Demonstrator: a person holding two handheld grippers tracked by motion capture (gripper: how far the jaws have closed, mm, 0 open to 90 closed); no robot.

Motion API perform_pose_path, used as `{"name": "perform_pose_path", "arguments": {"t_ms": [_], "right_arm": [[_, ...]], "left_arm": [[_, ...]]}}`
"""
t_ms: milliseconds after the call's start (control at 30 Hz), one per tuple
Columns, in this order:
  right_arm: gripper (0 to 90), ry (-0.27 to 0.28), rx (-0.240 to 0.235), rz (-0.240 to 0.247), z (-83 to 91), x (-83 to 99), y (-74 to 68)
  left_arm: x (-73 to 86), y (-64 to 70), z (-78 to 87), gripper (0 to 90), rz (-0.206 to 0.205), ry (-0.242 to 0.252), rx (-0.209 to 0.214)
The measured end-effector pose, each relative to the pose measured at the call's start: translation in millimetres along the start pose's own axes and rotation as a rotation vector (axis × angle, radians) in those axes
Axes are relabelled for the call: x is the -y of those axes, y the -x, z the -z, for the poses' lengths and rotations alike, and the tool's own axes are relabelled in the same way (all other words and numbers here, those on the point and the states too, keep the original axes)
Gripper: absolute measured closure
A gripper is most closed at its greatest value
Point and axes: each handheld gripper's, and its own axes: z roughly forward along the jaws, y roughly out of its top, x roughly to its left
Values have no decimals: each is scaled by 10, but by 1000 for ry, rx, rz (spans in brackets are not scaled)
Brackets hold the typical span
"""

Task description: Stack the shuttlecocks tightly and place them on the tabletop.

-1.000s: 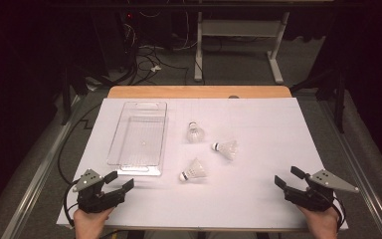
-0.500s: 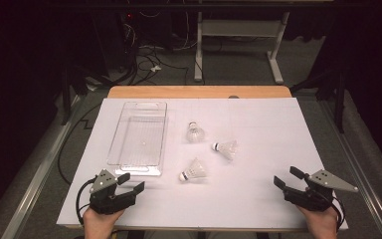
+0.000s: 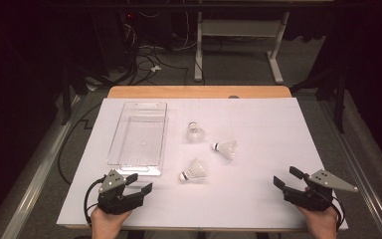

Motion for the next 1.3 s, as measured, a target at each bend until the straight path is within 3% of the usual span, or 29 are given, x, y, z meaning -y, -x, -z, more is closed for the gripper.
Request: {"name": "perform_pose_path", "arguments": {"t_ms": [800, 1133, 1300], "right_arm": [[277, -5, -11, 5, -15, -2, -17], [277, -8, -16, 7, -24, -3, -27], [276, -12, -17, 8, -27, -2, -28]], "left_arm": [[-160, 245, -263, 390, -43, -21, 53], [-250, 292, -357, 384, -29, -25, 89], [-299, 340, -391, 385, -59, -30, 74]]}}
